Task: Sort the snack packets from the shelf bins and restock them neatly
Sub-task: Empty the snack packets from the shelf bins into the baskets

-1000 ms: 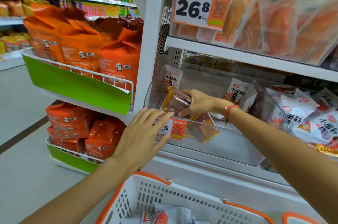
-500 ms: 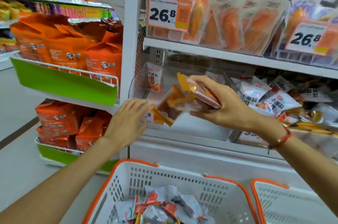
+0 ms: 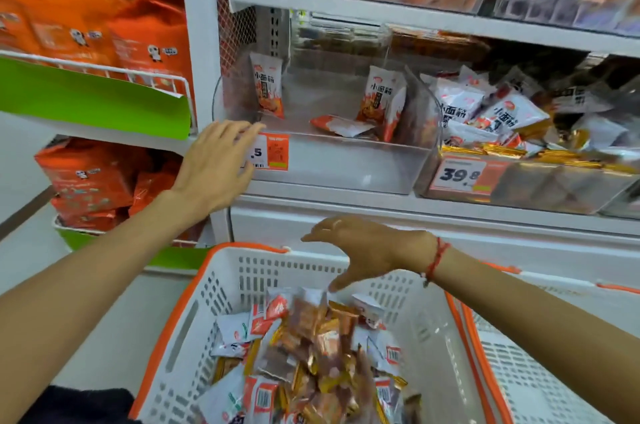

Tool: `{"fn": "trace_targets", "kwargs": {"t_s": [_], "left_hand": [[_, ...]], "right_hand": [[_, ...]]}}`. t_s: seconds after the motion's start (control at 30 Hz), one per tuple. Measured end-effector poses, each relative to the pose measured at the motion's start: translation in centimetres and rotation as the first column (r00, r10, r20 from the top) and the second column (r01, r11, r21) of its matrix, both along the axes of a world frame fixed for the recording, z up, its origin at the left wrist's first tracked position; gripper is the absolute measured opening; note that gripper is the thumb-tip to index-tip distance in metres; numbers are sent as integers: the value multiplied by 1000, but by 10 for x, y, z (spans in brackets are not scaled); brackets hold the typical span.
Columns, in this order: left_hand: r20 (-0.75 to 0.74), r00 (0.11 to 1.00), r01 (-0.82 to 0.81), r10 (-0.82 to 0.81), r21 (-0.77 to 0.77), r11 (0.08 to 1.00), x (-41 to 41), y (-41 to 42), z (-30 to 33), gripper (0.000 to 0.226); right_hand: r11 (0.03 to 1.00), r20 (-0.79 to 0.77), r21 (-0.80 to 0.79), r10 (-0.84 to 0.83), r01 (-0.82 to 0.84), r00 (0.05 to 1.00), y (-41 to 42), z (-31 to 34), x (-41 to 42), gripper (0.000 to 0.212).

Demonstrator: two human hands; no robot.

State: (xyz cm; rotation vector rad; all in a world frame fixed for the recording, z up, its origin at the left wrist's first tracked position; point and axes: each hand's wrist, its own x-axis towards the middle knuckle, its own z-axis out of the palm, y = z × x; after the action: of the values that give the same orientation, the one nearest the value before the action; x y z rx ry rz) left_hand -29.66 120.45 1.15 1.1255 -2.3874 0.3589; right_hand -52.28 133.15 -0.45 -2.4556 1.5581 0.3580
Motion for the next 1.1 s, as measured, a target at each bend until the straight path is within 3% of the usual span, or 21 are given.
{"fn": "trace_targets", "kwargs": {"t_s": [0.13, 0.23, 0.3, 0.4, 0.5, 0.57, 0.63, 0.73, 0.83, 0.97, 1.1], "left_hand": [[-176, 984, 17, -21, -20, 1000, -12, -4, 23, 39], [-304, 950, 81, -73, 13, 997, -33, -24, 43, 31], [-295, 950, 117, -100, 38, 992, -50, -49, 51, 40], [-130, 991, 58, -43, 119, 991, -71, -97, 54, 59], [96, 995, -55, 41, 153, 987, -89, -140, 57, 75], [255, 961, -153, 111, 153, 976, -103, -156, 62, 76], [388, 900, -244, 198, 73, 967, -117, -166, 67, 67], [379, 871, -196, 311, -312, 930, -130, -168, 78, 46], [561, 765, -245, 317, -202, 948, -134, -162, 72, 39], [380, 905, -126, 193, -193, 973, -126, -132, 76, 28], [234, 958, -142, 166, -119, 983, -116, -97, 84, 13]], "right_hand": [[922, 215, -384, 49, 38, 975, -10, 51, -14, 35], [741, 267, -656, 54, 141, 962, -40, 81, -30, 21], [674, 242, -712, -27, 197, 970, -74, 91, -43, 21], [715, -9, -672, -267, 192, 964, -133, 94, -64, 42], [906, -207, -336, -337, 257, 918, -176, 86, -74, 77], [945, -252, -182, -311, 271, 916, -194, 80, -73, 88], [967, -310, -153, -243, 204, 919, -203, 77, -71, 86], [966, -325, -248, -158, 78, 932, -209, 73, -73, 70], [934, -251, -356, -134, 37, 959, -217, 62, -84, 48], [938, -185, -322, -192, 125, 964, -211, 75, -88, 59], [914, -36, -383, -163, 137, 986, -175, 105, -80, 61]]}}
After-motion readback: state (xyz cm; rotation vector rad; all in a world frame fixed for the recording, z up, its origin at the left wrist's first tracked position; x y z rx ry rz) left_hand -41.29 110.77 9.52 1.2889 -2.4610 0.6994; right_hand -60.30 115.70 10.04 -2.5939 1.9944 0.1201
